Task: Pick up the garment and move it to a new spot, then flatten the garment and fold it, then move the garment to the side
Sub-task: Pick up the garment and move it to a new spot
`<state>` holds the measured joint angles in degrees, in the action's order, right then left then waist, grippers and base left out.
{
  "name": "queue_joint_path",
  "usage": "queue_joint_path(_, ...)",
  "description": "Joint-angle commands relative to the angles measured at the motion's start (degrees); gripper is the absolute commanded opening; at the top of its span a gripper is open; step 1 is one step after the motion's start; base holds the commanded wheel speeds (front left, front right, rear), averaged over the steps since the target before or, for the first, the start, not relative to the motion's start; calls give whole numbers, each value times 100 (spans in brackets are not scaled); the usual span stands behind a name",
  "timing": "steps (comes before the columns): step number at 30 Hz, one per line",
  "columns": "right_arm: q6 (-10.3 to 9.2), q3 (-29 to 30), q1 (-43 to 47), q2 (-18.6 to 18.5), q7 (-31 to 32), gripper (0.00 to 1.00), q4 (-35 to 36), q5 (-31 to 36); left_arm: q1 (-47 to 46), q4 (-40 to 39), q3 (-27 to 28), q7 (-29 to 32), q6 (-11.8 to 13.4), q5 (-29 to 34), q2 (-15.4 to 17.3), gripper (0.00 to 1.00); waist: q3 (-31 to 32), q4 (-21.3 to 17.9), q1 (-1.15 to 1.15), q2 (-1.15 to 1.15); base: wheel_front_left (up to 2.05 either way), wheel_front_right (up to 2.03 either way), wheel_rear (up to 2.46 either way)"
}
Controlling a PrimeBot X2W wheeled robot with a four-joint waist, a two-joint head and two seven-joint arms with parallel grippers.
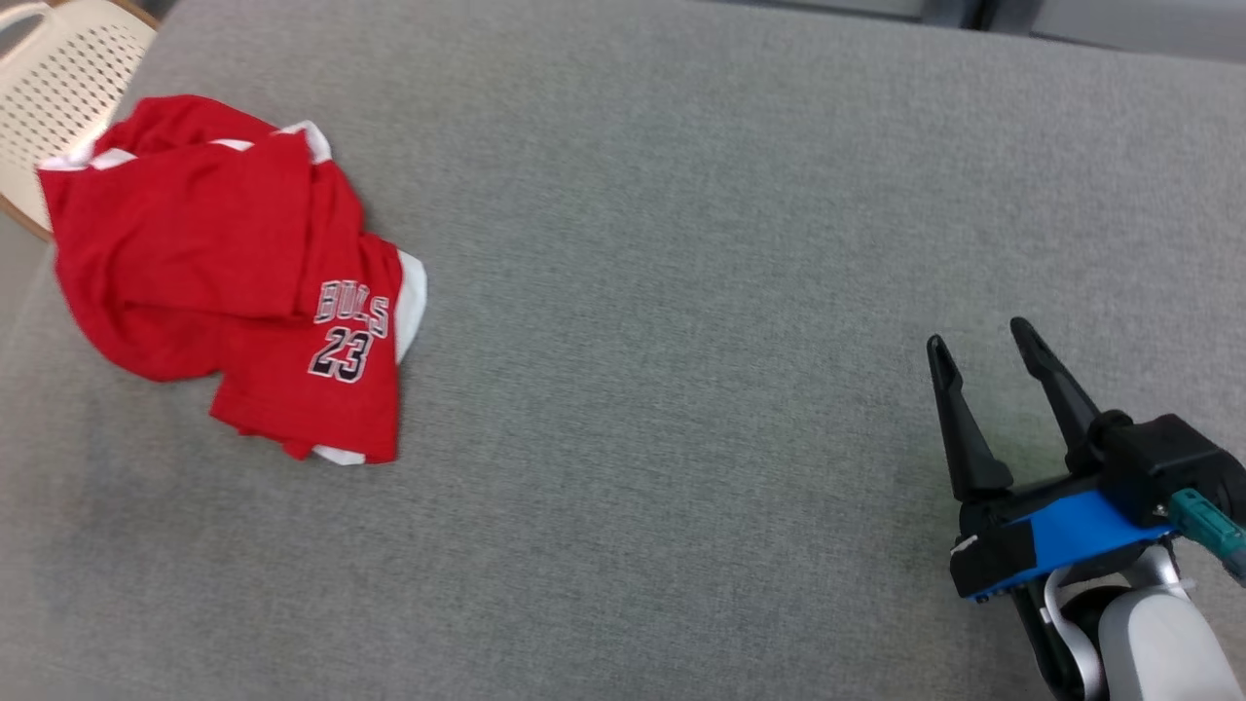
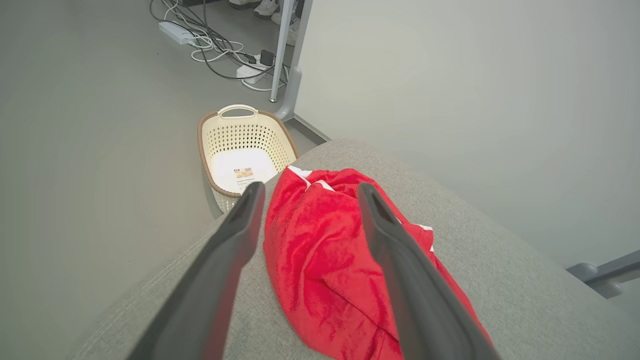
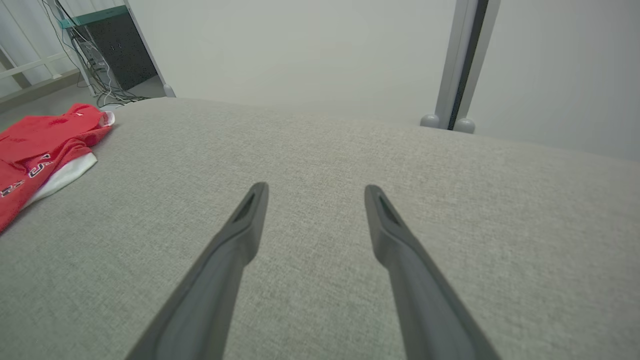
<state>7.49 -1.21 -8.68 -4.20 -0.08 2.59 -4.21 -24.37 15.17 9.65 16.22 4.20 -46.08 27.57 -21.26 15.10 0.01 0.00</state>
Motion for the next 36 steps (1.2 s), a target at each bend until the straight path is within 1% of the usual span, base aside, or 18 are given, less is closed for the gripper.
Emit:
queue_joint_path(1,1,4,-116,-38,-13,100,77,45,-128,10,96,56,75,-68,52,100,-617,-494,-1,0,0,0,0)
queue_joint_path(4,1,43,-228,-76,-28,100,208,38,-190,138,310,247,167,-235,234,100,-921,-709,-1,0,0,0,0)
queue_joint_path(8,1,129,-234,-115,-36,100,338,35,-361,514,486,395,101,-423,426,100,-1217,-930,-1,0,0,0,0)
queue_joint_path(11,1,211,-199,-100,-60,100,435,37,-444,797,479,579,81,-514,510,100,-1347,-1081,-1,0,0,0,0)
queue_joint_path(16,1,203,-243,-61,-118,100,478,-34,-557,1249,437,1044,117,-746,496,100,-1453,-1251,-1,0,0,0,0)
queue_joint_path(17,1,189,-257,-47,-125,100,474,-41,-575,1338,397,1192,62,-813,472,100,-1457,-1273,-1,0,0,0,0)
queue_joint_path(19,1,147,-287,-28,-151,100,452,-68,-535,1542,376,1306,65,-870,419,100,-1452,-1324,-1,0,0,0,0)
queue_joint_path(20,1,138,-299,-18,-168,100,435,-86,-499,1631,371,1304,72,-865,415,56,-1438,-1346,-1,0,0,0,0)
queue_joint_path(21,1,124,-304,-5,-187,100,418,-92,-454,1730,358,1329,61,-877,405,23,-1413,-1366,-1,0,0,0,0)
queue_joint_path(22,1,117,-304,3,-196,100,408,-87,-406,1809,319,1405,26,-904,365,0,-1391,-1381,-1,0,0,0,0)
queue_joint_path(26,1,182,-270,28,-222,100,341,-109,-378,1932,197,1350,-245,-898,305,0,-1226,-1345,-1,0,0,0,0)
queue_joint_path(28,1,187,-244,39,-245,100,301,-118,-423,1945,153,1289,-348,-837,341,0,-1097,-1310,-1,0,0,0,0)
queue_joint_path(32,1,122,-236,54,-293,100,188,-157,-602,1805,183,853,-470,-610,637,0,-754,-1264,-1,0,0,0,0)
queue_joint_path(36,1,95,-168,80,-344,100,36,-251,-778,1491,13,574,-564,-279,844,0,-314,-1220,-1,0,0,0,0)
